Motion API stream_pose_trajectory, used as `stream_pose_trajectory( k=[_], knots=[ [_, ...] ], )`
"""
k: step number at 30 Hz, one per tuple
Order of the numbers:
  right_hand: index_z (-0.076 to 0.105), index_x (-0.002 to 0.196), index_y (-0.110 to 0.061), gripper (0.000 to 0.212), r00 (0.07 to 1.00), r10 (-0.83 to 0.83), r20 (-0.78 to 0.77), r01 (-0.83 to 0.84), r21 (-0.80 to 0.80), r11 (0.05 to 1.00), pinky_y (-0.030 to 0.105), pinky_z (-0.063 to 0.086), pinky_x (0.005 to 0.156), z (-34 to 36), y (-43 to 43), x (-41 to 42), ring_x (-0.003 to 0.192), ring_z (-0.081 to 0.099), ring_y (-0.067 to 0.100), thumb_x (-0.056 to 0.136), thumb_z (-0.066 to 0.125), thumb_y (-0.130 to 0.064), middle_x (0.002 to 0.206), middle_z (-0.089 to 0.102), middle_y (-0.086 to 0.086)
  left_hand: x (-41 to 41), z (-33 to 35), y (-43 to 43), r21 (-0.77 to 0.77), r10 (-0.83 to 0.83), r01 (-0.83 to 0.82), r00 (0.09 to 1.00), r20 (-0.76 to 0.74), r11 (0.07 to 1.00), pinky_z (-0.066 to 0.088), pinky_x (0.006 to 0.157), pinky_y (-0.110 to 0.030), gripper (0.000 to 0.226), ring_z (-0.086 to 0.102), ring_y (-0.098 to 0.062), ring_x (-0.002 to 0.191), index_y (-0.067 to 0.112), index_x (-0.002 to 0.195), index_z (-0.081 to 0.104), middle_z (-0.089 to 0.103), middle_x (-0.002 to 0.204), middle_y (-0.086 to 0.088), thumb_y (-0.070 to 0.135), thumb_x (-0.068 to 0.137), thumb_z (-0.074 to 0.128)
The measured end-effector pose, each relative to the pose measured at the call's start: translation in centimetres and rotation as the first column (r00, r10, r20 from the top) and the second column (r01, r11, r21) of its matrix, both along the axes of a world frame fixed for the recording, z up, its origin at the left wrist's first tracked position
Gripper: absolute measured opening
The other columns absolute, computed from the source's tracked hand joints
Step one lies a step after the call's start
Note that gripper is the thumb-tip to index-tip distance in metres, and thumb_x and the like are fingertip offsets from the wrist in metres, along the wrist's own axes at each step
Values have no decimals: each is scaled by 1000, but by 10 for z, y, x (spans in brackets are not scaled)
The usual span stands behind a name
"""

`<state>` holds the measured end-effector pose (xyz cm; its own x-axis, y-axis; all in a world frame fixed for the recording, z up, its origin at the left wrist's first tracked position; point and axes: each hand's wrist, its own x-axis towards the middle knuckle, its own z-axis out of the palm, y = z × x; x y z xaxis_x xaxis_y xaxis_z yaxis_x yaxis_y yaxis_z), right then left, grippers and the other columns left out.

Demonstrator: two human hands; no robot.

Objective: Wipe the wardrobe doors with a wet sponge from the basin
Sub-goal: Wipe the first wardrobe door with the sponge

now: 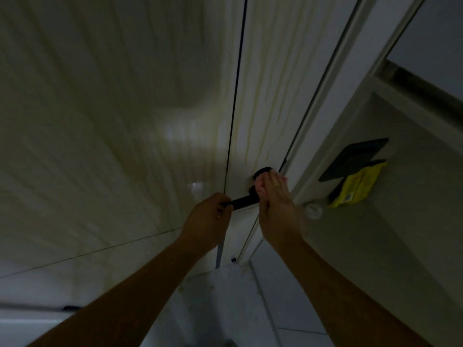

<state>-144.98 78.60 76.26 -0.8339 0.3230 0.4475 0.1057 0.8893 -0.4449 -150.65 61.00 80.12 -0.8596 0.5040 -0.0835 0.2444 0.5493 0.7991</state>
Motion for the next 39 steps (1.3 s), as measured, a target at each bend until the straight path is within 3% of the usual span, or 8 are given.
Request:
stream_pose_trajectory(
  k=[5,8,12,16,18,22,32,39],
  knots=[
    [33,154,-2,53,998,28,63,-19,-137,990,25,7,125,-4,3,7,150,18,24,106,48,-19,160,25,8,1,2,6,5,78,-78,993,85,997,46,64,-13,17,66,-19,82,12,116,65,70,97,-6,20,104,56],
    [43,152,-8,48,996,-66,52,84,-509,857,22,31,117,15,0,-4,137,48,19,107,46,-24,150,50,10,-1,4,7,6,118,-121,981,156,993,47,64,-15,10,69,-21,88,17,108,64,72,98,-7,20,103,57],
    [62,138,-20,34,972,-236,-3,113,-872,476,19,50,101,22,-17,8,102,66,-7,108,47,-25,124,71,-5,0,-2,9,54,183,-203,948,260,978,58,83,-38,6,72,-27,92,23,98,67,74,96,-8,23,101,61],
    [68,130,-15,31,948,-315,53,-15,-978,-208,32,61,88,26,-11,-1,102,73,15,109,48,-25,109,77,5,-2,-5,11,124,295,-399,822,486,908,60,89,-47,16,71,-30,99,16,109,65,72,103,-10,23,96,70],
    [69,125,-11,30,942,-333,40,-100,-914,-393,37,59,94,27,-11,-8,102,73,21,108,47,-19,108,78,8,0,-3,15,131,319,-502,709,629,855,59,81,-38,38,70,-26,101,10,124,57,70,109,-12,25,93,74],
    [66,92,-8,28,959,-281,50,-93,-876,-474,38,60,85,23,-38,0,97,70,26,108,43,-14,93,73,11,2,-4,13,100,333,-536,648,685,838,58,77,-33,51,71,-23,99,7,129,56,71,111,-13,34,91,76],
    [64,127,-16,31,1000,-7,11,8,-946,-324,34,59,90,11,-62,10,104,73,18,110,39,-15,114,76,6,-1,0,9,83,266,-467,631,728,880,53,86,-37,29,68,-23,100,12,102,68,73,100,-5,40,95,68],
    [62,133,-11,34,998,-52,-35,-52,-926,-374,41,54,100,13,-49,8,110,71,25,109,37,-9,115,76,10,-1,3,6,73,261,-466,611,748,882,53,86,-36,41,67,-22,107,11,121,66,71,113,-8,41,93,69]
  ],
)
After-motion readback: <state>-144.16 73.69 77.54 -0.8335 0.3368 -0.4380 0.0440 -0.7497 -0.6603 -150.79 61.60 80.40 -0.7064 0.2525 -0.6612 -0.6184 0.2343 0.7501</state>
